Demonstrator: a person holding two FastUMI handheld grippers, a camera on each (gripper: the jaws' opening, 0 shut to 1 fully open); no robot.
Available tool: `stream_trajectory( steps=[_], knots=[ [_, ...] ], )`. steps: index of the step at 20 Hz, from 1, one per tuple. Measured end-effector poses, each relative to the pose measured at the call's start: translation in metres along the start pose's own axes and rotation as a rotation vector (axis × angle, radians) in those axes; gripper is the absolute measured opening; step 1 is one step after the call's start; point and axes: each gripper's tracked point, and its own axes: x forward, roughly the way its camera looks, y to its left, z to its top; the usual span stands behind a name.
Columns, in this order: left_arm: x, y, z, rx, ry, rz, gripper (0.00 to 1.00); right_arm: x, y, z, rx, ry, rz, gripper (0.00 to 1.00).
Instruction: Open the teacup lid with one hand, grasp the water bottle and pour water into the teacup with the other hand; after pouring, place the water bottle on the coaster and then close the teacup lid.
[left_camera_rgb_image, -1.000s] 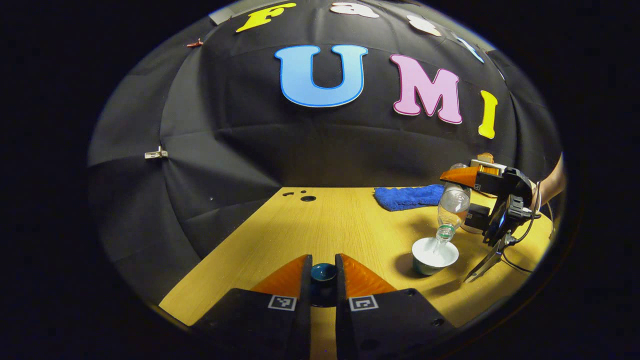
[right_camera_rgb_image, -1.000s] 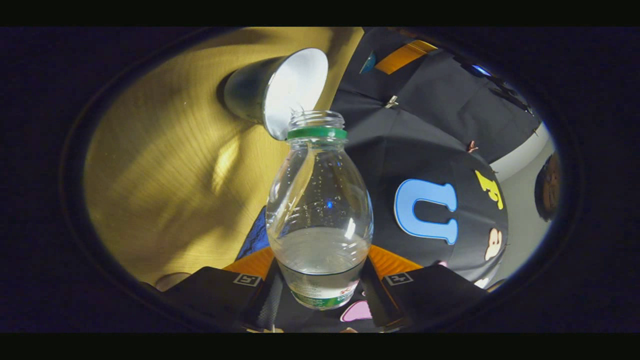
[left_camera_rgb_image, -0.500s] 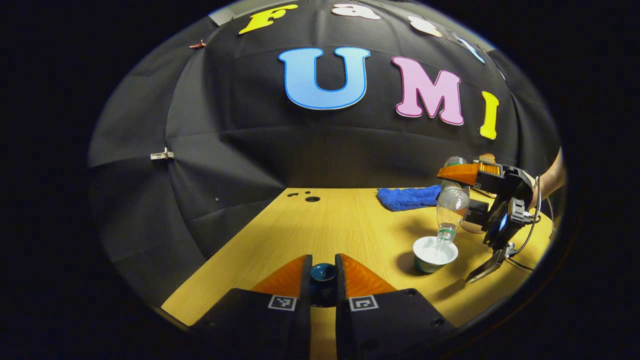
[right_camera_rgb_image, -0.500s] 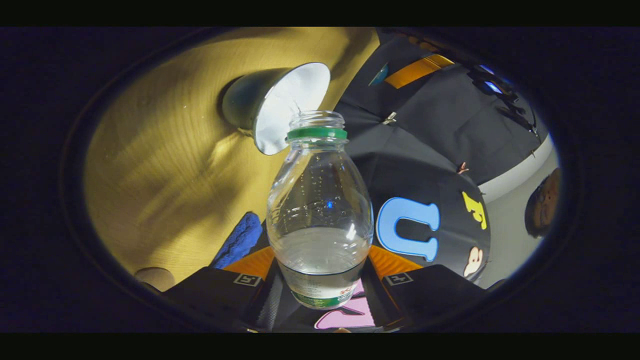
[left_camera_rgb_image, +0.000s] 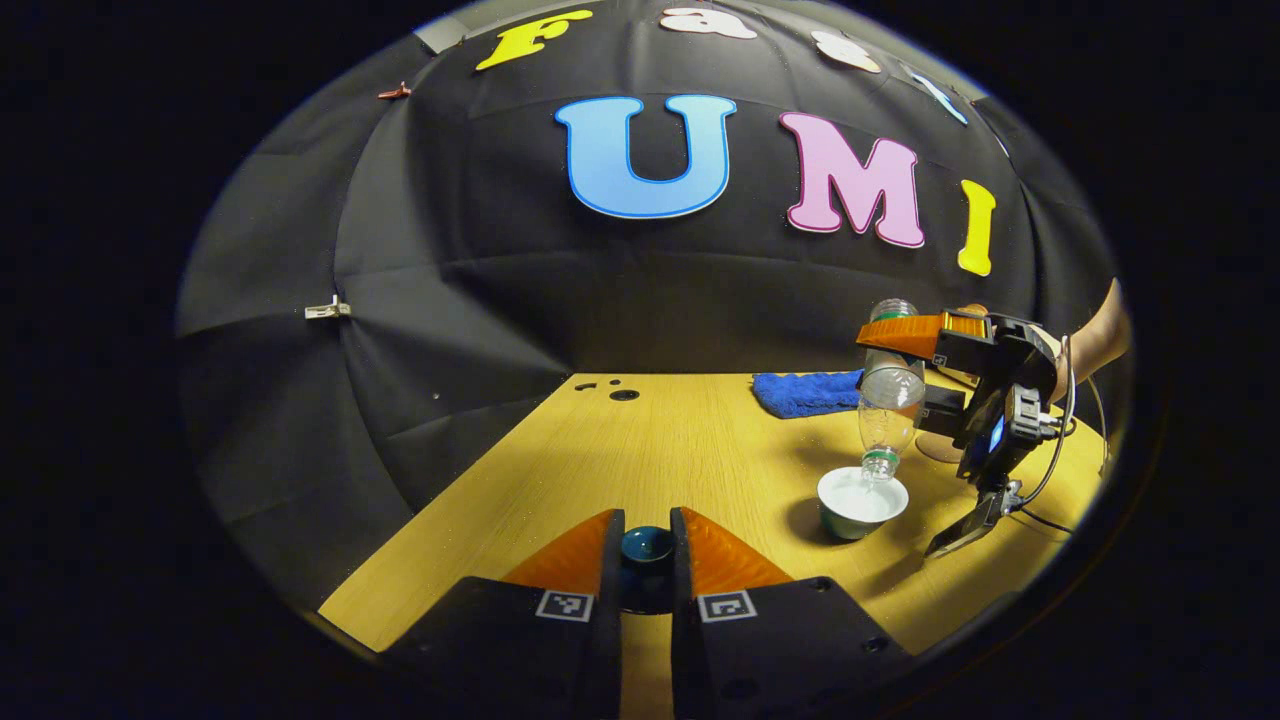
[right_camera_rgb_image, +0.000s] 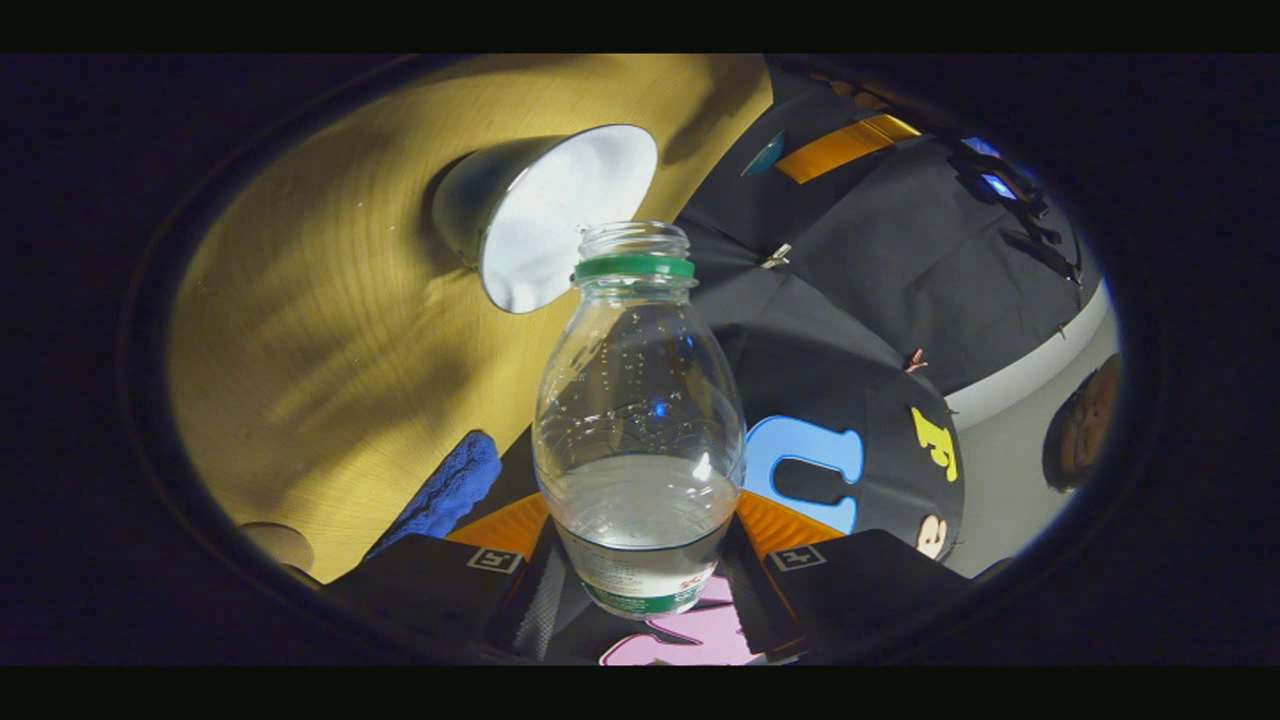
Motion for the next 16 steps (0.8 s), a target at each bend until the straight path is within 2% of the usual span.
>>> stream_trajectory(
  steps=[1, 2, 4, 13, 16],
  knots=[
    [0.0003, 0.0002, 0.0016, 0.001, -0.003, 0.004, 0.2, -0.0004, 0.0003, -0.0005, 0.001, 0.001, 0.0, 0.74],
    [0.0006, -0.0001, 0.0021, 0.002, -0.006, 0.005, 0.24, -0.0009, 0.0003, -0.0009, 0.003, 0.006, 0.0, 0.74],
    [-0.0001, -0.0002, 0.0025, 0.004, -0.003, 0.01, 0.24, -0.0006, 0.002, -0.0004, 0.006, 0.005, 0.001, 0.74],
    [-0.0035, -0.003, 0.0083, 0.012, -0.009, 0.035, 0.2, 0.0011, 0.0034, 0.0004, 0.022, -0.003, -0.001, 0.74],
    [-0.0056, -0.0063, 0.0115, 0.007, -0.014, 0.037, 0.27, -0.0017, 0.0036, 0.0006, 0.034, 0.002, -0.005, 0.74]
  ],
)
